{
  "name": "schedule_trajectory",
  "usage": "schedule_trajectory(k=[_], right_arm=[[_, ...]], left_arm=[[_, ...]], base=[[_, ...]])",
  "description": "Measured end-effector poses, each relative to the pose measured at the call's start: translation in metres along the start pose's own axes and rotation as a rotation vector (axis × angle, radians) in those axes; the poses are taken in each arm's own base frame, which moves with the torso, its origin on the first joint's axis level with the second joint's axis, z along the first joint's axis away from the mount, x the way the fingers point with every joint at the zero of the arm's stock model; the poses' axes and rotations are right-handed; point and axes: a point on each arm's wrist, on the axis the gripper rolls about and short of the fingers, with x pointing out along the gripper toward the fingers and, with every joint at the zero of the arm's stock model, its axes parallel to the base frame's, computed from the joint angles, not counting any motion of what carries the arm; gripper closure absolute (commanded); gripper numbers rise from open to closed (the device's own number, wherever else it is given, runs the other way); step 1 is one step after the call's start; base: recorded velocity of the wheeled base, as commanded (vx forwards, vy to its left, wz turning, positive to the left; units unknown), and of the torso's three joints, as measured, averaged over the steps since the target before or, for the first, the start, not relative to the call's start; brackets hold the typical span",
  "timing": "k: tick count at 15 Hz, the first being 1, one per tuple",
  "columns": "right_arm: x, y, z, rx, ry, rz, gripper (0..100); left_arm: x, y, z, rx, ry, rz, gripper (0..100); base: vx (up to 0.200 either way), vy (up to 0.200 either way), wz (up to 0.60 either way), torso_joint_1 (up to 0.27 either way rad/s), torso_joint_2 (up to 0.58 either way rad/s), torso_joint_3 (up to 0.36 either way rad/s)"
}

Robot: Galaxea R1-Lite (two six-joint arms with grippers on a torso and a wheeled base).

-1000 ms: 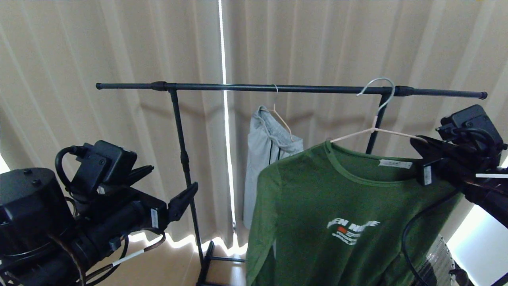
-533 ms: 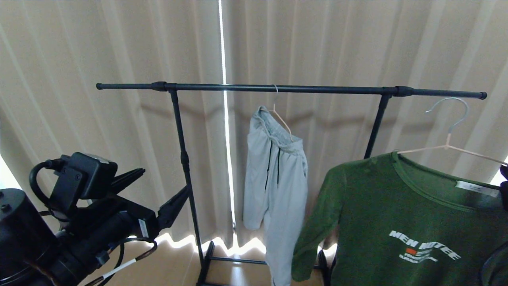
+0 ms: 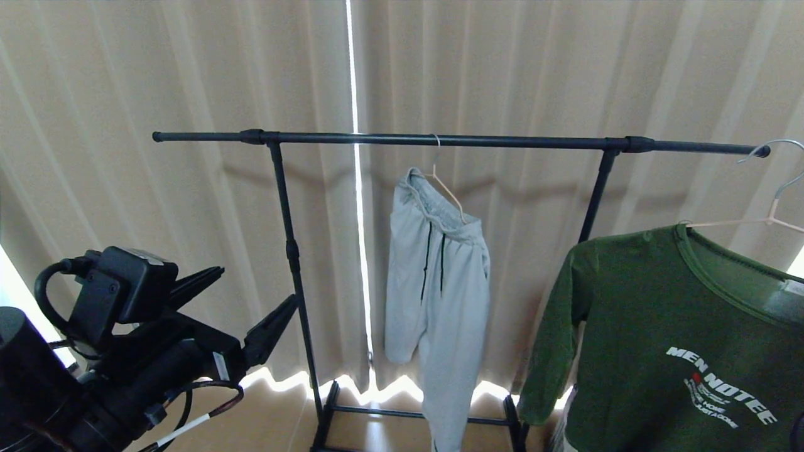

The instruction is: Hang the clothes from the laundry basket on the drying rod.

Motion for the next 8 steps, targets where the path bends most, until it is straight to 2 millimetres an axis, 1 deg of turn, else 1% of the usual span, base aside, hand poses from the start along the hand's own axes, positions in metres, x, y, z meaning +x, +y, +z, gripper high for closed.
schedule_trajectory(k=[3, 8], right_arm=[[0.0021, 0.0000, 0.0030, 0.001, -0.006, 0.001, 100], [0.0053, 0.0022, 0.0048, -0.004, -0.003, 0.012, 100]], left_arm=[[-0.0004, 0.0061, -0.0016, 0.002, 0.007, 0.032, 0], [-0.0042, 0.0086, 0.0006, 0.001, -0.007, 0.042, 0]], base=[[0.200, 0.000, 0.00, -0.009, 0.00, 0.004], [0.200, 0.000, 0.00, 0.005, 0.00, -0.002]])
